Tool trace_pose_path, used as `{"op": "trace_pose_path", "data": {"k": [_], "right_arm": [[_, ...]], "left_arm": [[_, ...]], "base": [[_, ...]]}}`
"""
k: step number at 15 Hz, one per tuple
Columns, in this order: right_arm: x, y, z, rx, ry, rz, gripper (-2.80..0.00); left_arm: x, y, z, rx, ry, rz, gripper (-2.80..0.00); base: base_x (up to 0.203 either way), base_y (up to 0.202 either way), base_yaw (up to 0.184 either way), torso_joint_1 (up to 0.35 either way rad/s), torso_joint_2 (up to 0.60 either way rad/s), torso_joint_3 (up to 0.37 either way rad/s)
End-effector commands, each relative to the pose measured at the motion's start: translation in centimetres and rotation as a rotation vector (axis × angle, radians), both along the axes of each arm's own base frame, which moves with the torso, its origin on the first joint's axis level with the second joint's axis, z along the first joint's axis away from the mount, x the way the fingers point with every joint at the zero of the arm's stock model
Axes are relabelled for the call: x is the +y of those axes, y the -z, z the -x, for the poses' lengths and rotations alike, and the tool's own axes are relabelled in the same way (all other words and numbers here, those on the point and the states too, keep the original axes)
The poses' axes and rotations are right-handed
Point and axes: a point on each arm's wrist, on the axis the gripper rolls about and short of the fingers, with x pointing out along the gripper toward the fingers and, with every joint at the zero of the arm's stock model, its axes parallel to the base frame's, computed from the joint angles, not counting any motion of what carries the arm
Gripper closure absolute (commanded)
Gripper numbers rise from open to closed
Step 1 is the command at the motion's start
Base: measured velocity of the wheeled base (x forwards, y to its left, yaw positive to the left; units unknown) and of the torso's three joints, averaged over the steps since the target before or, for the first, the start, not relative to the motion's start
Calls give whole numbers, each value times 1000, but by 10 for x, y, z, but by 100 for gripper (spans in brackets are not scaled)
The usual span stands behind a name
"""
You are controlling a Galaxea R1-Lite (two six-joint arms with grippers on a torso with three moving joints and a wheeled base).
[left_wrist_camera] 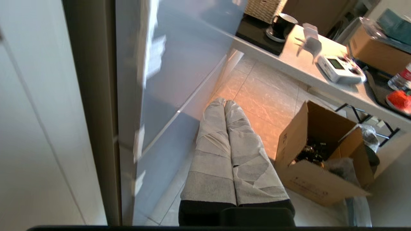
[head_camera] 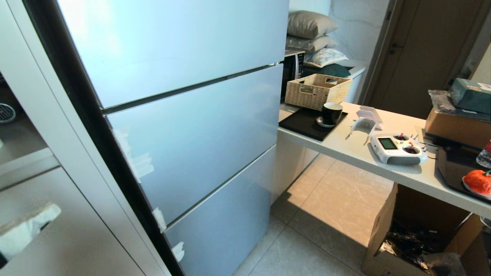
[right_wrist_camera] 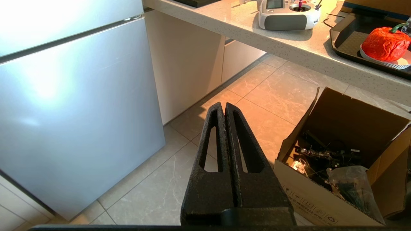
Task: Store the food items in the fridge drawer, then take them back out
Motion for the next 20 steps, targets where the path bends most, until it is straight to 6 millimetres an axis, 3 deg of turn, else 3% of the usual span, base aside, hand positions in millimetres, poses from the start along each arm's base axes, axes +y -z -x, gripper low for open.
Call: {"op": "trace_pose_path", "data": {"k": [1,5,8,15,20], "right_arm": [[0,0,0,1,-1,1,0],[0,0,0,1,-1,1,0],[0,0,0,1,0,1,0],[0,0,0,1,-1,1,0],[0,0,0,1,-1,1,0]], "left_arm": [[-4,-2,-55,108,-37,-11,0],[-1,2,-103,106,-151,-27,0],[-1,8,-127,92,-194,-33,0],[11,-2,-148,50,-300,-27,0],[12,1,-159,58,-304,-23,0]], "base": [[0,0,0,0,0,0],[0,0,0,0,0,0],[0,0,0,0,0,0],[0,0,0,0,0,0],[0,0,0,0,0,0]]}}
